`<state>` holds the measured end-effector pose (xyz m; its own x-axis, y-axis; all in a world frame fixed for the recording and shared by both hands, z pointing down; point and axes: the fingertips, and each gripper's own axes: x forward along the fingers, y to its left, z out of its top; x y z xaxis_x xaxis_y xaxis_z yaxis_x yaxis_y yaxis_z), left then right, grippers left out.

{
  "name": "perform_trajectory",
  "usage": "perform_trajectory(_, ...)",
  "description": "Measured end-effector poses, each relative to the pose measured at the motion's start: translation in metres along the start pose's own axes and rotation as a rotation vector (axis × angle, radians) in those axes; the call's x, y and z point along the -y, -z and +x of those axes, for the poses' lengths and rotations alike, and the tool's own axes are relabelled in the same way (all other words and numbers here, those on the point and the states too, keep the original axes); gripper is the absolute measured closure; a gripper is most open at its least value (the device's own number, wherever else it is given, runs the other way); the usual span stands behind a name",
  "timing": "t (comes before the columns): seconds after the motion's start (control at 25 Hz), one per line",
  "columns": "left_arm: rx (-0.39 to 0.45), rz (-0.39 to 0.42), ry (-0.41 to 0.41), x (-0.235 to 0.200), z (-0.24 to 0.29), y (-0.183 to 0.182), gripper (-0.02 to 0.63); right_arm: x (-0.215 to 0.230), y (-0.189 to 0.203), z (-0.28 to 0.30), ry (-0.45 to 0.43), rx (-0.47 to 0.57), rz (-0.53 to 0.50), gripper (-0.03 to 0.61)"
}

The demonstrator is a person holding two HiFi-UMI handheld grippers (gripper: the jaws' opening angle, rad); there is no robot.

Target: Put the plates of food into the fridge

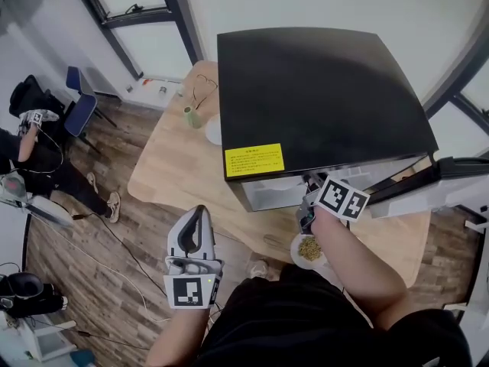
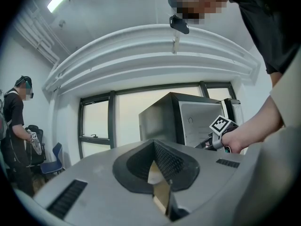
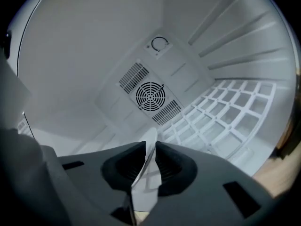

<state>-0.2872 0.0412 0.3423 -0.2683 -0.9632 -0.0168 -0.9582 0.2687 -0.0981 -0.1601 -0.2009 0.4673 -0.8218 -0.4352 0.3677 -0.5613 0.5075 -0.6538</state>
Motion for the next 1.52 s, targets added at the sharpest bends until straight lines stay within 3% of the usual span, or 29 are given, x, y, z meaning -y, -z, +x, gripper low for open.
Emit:
perform_trajectory(0.16,-0.001,0.022,0.009,0.002,-0.003,0.004,0.609,-0.002,0.007,0.007,0.077,-0.043,-0.234,0.485)
perform_trajectory(0.28,0.004,0.009,0.013,0.003,-0.004,0.002,0.609,0.000,0.010,0.010,0.111,-0.054,-0.292,0.463)
perform_trajectory(0.52,0.013,-0.009,0.033,-0.003,0.001,0.001,0.609,0.006,0.005,0.002,0.135,-0.034,-0.281,0.410)
perform_trajectory(0.76,0.008,-0.011,0.112,0.007,0.008,0.001,0.611,-0.005,-0.007,-0.019,0.109,0.035,-0.336,0.408)
perform_trajectory(0.96,0.078,-0.026,0.172,0.018,0.004,-0.009,0.610,-0.013,-0.019,-0.048,0.090,0.144,-0.350,0.410)
perform_trajectory(1.16,0.092,-0.035,0.243,0.041,0.003,-0.004,0.611,-0.014,-0.020,-0.091,0.098,0.206,-0.382,0.410)
perform_trajectory(1.36,0.115,-0.025,0.346,0.070,-0.001,-0.007,0.610,0.009,-0.009,-0.143,0.112,0.297,-0.295,0.411)
perform_trajectory(1.52,0.101,-0.061,0.467,0.101,-0.009,-0.004,0.610,0.045,0.009,-0.191,0.187,0.367,-0.204,0.411)
